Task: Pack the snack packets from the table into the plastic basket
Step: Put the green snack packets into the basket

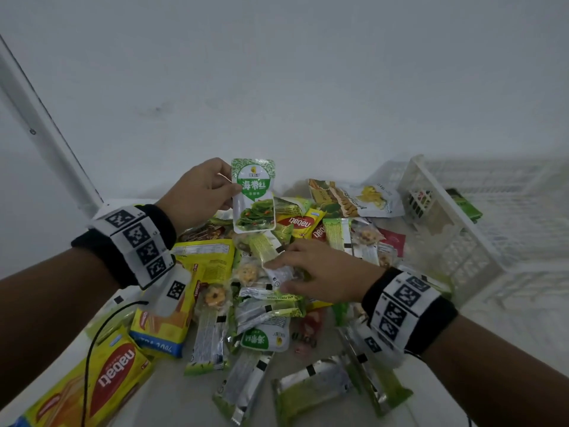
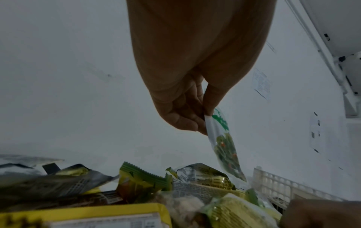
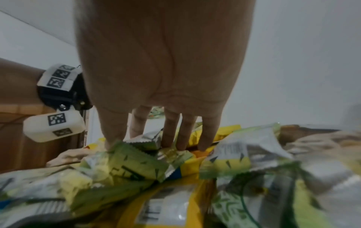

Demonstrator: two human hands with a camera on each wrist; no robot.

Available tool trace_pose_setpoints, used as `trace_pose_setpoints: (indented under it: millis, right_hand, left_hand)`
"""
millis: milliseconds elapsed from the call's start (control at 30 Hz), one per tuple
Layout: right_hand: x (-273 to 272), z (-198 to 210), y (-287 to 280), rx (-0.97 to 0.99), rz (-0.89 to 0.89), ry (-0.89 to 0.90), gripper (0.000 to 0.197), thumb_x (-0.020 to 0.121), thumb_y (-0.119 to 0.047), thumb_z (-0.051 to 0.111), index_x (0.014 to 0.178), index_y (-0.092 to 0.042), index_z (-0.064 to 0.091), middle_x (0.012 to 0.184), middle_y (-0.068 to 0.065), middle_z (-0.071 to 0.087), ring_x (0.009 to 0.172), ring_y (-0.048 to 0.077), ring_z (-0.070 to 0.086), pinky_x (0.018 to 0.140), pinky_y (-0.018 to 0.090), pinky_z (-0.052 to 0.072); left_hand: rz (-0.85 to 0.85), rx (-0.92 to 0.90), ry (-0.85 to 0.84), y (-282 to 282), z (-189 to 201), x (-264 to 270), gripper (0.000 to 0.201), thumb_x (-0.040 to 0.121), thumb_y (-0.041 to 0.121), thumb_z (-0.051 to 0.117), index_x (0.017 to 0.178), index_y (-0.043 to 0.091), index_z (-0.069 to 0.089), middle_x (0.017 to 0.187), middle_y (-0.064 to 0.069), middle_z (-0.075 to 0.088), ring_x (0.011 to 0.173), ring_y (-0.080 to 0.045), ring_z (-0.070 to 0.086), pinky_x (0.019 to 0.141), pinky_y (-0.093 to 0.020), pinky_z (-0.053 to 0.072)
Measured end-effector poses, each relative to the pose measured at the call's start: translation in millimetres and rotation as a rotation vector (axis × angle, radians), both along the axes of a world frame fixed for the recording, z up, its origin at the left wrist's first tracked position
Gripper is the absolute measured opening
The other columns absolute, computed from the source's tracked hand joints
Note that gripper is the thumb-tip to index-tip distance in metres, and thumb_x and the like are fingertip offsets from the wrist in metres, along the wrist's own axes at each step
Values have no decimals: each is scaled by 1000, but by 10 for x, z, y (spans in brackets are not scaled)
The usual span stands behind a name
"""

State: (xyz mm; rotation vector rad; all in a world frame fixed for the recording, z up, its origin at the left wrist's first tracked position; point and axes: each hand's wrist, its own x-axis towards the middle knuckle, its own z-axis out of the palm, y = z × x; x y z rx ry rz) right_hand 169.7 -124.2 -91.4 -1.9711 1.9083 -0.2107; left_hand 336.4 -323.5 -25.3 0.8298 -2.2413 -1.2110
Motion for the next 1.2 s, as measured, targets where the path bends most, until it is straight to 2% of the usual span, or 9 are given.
trace_pose_setpoints:
  millis: [233, 367, 500, 600, 733, 833, 967, 1067, 1200]
  right_hand:
    - [-232, 57, 326, -83, -109, -49, 26, 96, -50, 61, 94, -27, 73, 99, -3, 60, 96, 9, 49, 88, 37, 45]
    - [-390, -18, 488, -91, -233, 132, 29, 93, -53, 60, 83, -27, 67, 99, -4, 54, 95, 12, 50, 86, 40, 47]
    - [-354, -6, 489, -174, -280, 175, 30, 92, -51, 67, 78, -26, 58, 106, -4, 46, 104, 14, 42, 84, 29, 33]
    - [-244, 31, 375, -298, -221, 102, 22, 92, -53, 66, 97, -32, 61, 107, -6, 46, 101, 11, 39, 85, 30, 34]
    - [-116, -32, 187, -69, -82, 105, 40, 100, -56, 51, 137, -43, 55, 125, -3, 54, 114, 16, 44, 99, 38, 42]
    - [-81, -59, 169, 20, -38, 117, 37, 102, -55, 46, 132, -42, 62, 121, -5, 62, 111, 17, 49, 99, 46, 44]
    - [-151, 39, 299, -77, -22, 10, 26, 101, -44, 56, 112, -31, 76, 107, -11, 67, 97, 6, 51, 90, 35, 45]
    - [-379, 59, 445, -261, -230, 74, 21, 100, -42, 58, 104, -25, 71, 97, -9, 60, 90, 9, 50, 79, 31, 42]
    - [-739, -29, 695, -82, -584, 286, 61, 90, -57, 50, 145, -32, 44, 135, 3, 54, 121, 27, 53, 96, 45, 50]
  left_hand:
    - [-72, 3, -22, 64, -48, -95, 10, 101, 16, 61, 97, 12, 52, 90, -15, 76, 89, -34, 73, 90, -51, 59]
    - [-113, 17, -23, 124, -54, -185, 10, 101, 17, 61, 98, 13, 53, 90, -15, 77, 90, -36, 73, 89, -58, 57]
    - [-127, -17, -15, 205, -29, -262, 11, 101, 16, 61, 96, 13, 52, 88, -16, 76, 88, -34, 73, 88, -55, 58]
    - [-122, -21, -7, 229, -31, -275, 11, 101, 15, 61, 98, 10, 52, 87, -15, 76, 85, -30, 73, 88, -52, 59]
    - [-111, 2, -11, 194, -45, -235, 11, 101, 16, 62, 97, 12, 52, 88, -17, 76, 89, -37, 72, 88, -56, 58]
    - [-101, 7, 6, 196, -31, -246, 10, 100, 14, 62, 97, 11, 52, 89, -20, 75, 91, -40, 71, 89, -53, 58]
    - [-131, -14, 5, 233, -23, -364, 11, 100, 15, 62, 94, 15, 53, 81, -9, 77, 79, -25, 72, 88, -49, 59]
    - [-173, -24, 5, 295, -13, -482, 11, 100, 15, 62, 94, 15, 53, 79, -4, 77, 78, -23, 73, 87, -49, 60]
    - [-210, -15, -1, 394, -29, -662, 9, 101, 14, 60, 98, 11, 53, 83, -6, 78, 79, -19, 74, 84, -43, 61]
